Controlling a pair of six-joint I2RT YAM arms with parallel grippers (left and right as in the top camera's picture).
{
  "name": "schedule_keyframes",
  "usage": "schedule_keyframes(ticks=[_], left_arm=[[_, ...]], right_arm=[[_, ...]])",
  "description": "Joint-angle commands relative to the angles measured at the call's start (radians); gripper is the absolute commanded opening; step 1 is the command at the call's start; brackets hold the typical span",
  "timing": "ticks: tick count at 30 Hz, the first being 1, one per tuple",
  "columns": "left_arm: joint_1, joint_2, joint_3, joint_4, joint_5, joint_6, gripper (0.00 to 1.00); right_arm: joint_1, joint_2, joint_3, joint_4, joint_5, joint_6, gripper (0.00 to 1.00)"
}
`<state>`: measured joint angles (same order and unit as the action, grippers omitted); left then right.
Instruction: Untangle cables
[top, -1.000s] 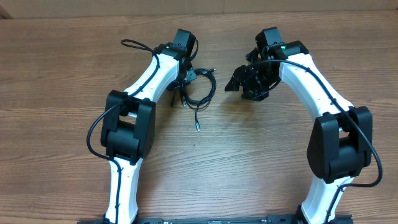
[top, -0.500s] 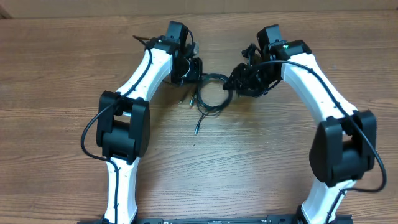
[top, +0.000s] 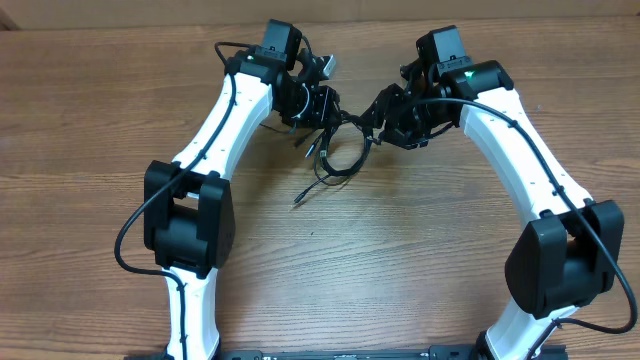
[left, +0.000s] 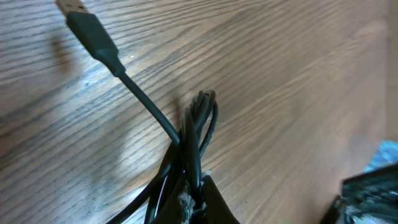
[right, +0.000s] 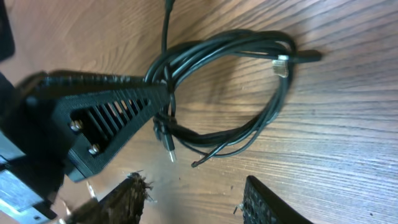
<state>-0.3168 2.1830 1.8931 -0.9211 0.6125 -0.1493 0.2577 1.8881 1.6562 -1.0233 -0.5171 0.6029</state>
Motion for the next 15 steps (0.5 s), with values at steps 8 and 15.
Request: schedule_keyframes(ticks=[8,15], left_arm=[[-0.133,0.063,-0.028,-0.036,-0.507,-0.249,0.04],[-0.151,0.187,-0.028,-0.048,-0.507,-0.357,0.04]], right_arm=[[0.005,-0.013,-0.029,0.024,0.054,0.028,0.5],[0.005,-0.013,-0.029,-0.006,0.071,-0.003,0.5]])
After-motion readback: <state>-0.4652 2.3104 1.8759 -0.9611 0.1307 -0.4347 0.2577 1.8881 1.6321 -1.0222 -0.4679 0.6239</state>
